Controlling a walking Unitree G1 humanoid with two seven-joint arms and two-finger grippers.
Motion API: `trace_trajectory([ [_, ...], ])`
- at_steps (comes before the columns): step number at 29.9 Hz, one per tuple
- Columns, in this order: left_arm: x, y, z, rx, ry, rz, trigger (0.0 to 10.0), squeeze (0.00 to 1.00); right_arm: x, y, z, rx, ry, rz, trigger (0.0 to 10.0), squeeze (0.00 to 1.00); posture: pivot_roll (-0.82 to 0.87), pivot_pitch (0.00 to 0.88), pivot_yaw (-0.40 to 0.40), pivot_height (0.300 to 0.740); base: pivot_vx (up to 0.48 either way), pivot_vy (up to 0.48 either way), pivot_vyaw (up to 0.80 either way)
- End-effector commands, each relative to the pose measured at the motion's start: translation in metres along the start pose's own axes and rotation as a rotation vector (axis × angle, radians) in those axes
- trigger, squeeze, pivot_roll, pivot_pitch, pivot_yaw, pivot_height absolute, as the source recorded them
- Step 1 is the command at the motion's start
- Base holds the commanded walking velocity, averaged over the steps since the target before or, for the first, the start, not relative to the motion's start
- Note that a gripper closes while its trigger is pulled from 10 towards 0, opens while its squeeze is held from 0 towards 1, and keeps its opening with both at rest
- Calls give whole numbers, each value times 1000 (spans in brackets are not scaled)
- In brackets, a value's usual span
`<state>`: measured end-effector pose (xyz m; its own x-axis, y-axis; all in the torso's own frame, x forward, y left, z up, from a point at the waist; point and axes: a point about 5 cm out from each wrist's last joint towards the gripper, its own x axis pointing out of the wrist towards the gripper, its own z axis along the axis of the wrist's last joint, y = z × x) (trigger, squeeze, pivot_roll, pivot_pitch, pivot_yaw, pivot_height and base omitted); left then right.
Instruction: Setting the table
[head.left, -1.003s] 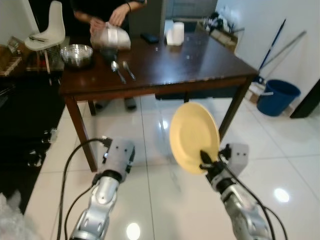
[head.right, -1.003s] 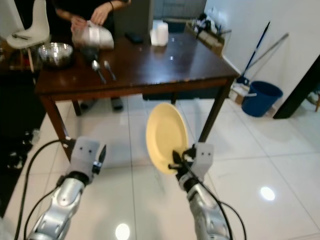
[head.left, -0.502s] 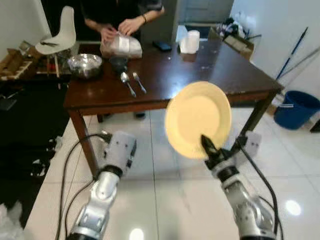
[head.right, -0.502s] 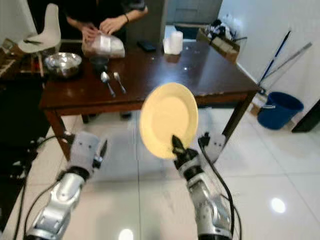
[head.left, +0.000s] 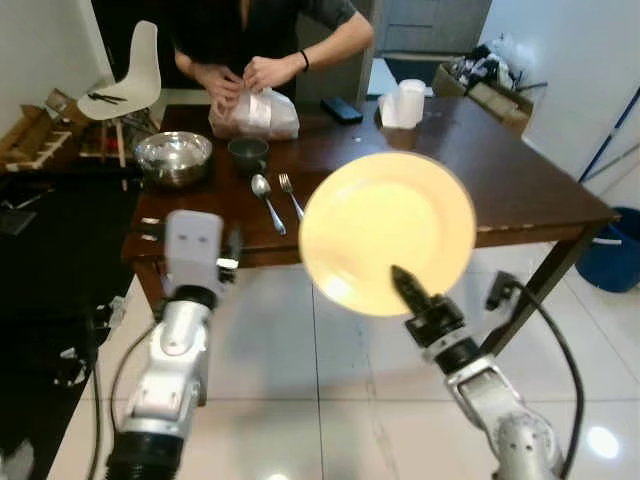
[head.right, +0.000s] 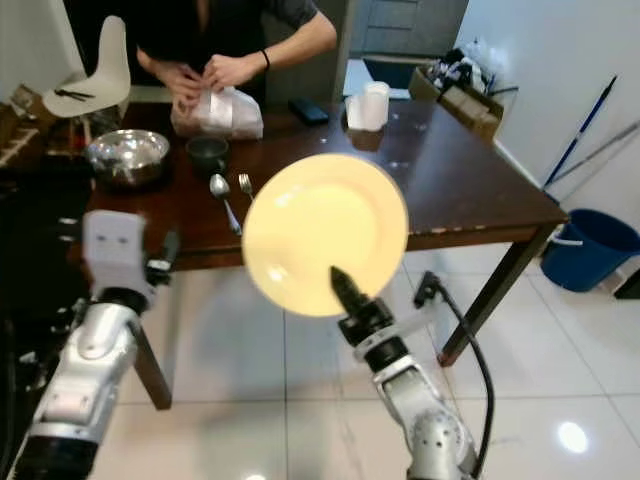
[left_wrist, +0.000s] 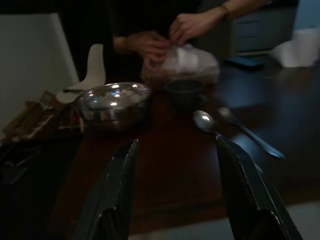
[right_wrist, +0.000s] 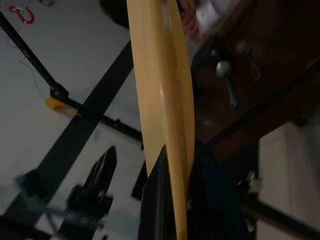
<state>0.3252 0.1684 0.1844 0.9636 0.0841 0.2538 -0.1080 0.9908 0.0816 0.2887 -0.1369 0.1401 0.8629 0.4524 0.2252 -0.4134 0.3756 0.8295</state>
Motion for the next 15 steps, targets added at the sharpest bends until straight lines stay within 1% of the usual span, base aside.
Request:
trace_trajectory([
  [1, 2, -1, 8, -24, -21, -6, 10000, 0, -3, 0, 0, 28, 15, 12, 10000, 0, -58, 0, 42, 740, 480, 0, 0],
  [2, 2, -1, 8, -24, -21, -6, 10000, 0, -3, 0, 0, 28, 15, 12, 10000, 0, -58, 0, 42, 740, 480, 0, 0],
  [5, 5, 5, 16, -33, -44, 4, 10000, 0, -1, 6, -7, 77, 52, 61, 10000, 0, -51, 0, 40, 740, 480, 0, 0],
  [6, 5, 5, 16, -33, -44, 4, 10000, 0, -1, 6, -7, 77, 52, 61, 10000, 0, -51, 0, 40, 740, 480, 0, 0],
  [8, 6, 6, 20, -38, -56, 5, 10000, 0, 0, 11, -11, 97, 85, 96, 10000, 0, -46, 0, 38, 740, 480, 0, 0],
  [10, 6, 5, 23, -26, -71, -8, 10000, 0, 1, 14, -16, 64, 126, 114, 10000, 0, -46, 0, 37, 740, 480, 0, 0],
  [12, 5, 3, 24, -20, -76, -16, 10000, 0, 1, 15, -17, 50, 138, 117, 10000, 0, -46, 0, 37, 740, 480, 0, 0],
  [14, 4, -3, 26, -15, -88, -46, 10000, 0, -1, 12, -19, -11, 171, 93, 10000, 0, -53, 0, 39, 740, 480, 0, 0],
  [15, 4, -3, 26, -15, -88, -46, 10000, 0, -1, 12, -19, -11, 171, 93, 10000, 0, -53, 0, 39, 740, 480, 0, 0],
])
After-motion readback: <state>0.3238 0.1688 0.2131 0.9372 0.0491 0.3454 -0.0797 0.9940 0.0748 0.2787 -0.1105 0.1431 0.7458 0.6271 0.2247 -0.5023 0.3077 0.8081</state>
